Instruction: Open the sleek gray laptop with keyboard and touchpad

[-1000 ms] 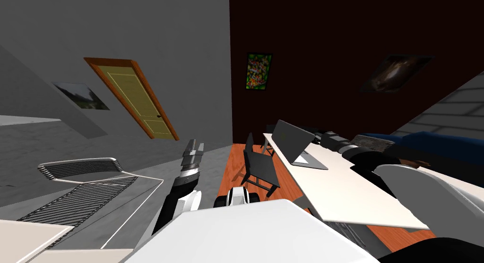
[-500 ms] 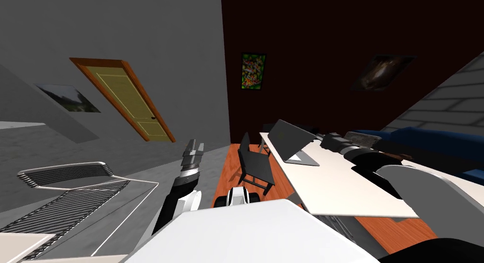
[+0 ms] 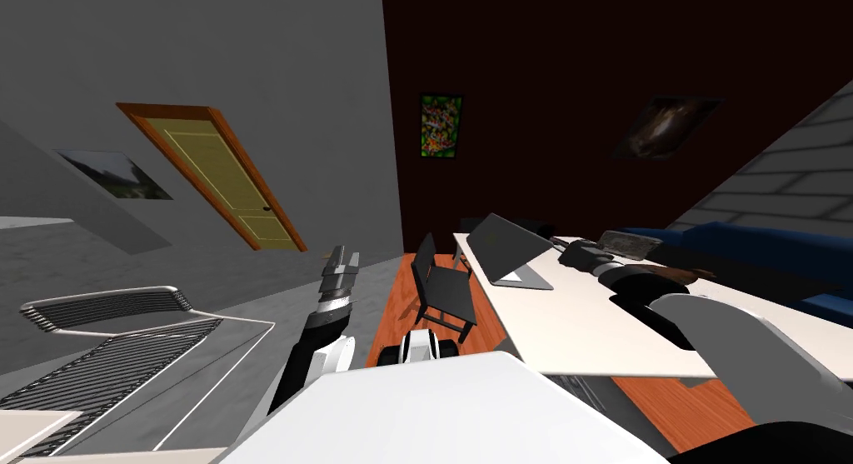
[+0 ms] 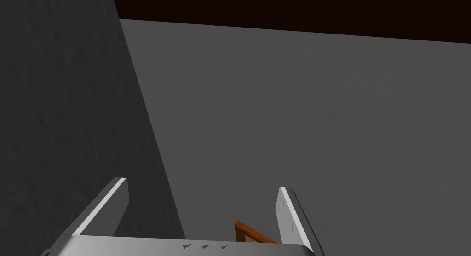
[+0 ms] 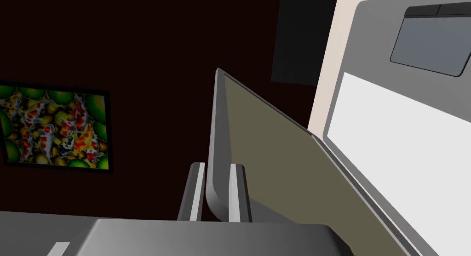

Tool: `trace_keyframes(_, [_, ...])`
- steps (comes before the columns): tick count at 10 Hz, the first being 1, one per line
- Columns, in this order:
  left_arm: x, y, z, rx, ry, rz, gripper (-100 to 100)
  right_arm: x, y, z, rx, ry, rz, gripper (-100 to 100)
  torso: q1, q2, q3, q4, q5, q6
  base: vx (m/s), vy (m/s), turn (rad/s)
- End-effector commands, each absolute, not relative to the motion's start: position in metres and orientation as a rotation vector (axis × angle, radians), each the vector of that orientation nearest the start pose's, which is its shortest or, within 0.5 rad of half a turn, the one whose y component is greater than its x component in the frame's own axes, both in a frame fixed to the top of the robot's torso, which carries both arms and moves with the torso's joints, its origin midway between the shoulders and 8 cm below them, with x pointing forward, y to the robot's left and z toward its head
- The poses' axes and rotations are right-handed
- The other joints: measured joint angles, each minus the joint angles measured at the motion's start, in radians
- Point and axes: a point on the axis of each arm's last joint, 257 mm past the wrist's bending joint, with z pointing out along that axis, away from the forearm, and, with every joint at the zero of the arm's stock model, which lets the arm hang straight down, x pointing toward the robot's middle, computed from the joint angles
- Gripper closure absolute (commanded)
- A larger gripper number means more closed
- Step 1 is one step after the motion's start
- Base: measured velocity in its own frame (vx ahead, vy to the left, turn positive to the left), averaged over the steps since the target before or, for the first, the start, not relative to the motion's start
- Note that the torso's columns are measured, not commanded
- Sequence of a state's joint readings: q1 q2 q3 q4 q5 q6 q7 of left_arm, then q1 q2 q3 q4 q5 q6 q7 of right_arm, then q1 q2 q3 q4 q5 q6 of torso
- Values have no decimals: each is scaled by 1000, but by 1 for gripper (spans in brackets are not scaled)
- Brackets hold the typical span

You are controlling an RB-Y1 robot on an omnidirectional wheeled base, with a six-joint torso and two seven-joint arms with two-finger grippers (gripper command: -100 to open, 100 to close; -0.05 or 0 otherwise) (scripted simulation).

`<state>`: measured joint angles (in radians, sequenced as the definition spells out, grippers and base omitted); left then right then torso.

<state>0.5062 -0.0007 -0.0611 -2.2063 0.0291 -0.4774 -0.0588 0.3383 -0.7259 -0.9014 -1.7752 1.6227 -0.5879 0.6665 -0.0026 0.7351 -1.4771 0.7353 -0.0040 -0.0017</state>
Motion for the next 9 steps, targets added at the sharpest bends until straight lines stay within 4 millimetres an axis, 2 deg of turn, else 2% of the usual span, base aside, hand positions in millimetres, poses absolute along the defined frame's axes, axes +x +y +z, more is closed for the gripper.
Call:
trace_keyframes(1, [363,266,-16,-743,684,-1302,0,368,-640,-29,-1070,1413,-1350,100,1,1,1,0,-1,1,-20,-71,3])
trace_keyframes(3, [363,266,-16,-743,684,-1302,0,370,-642,-47,-1009,1450,-1285,100,5,1,1,0,1,0,-18,-64,1])
trace_keyframes(6, [363,266,-16,-743,684,-1302,0,373,-643,-74,-916,1503,-1188,100,1,0,0,-1,-1,-1,-26,-101,8])
trace_keyframes(7, [363,266,-16,-743,684,-1302,0,371,-644,-64,-934,1485,-1220,100,-1,-2,-1,-1,0,-1,-17,-50,0])
trace_keyframes(8, [363,266,-16,-743,684,-1302,0,375,-641,-90,-858,1519,-1153,100,4,-2,-2,1,3,0,-63,-85,14])
trace_keyframes(9, [363,266,-16,-743,684,-1302,0,377,-638,-103,-824,1533,-1122,100,2,0,0,1,2,-2,-79,-146,60])
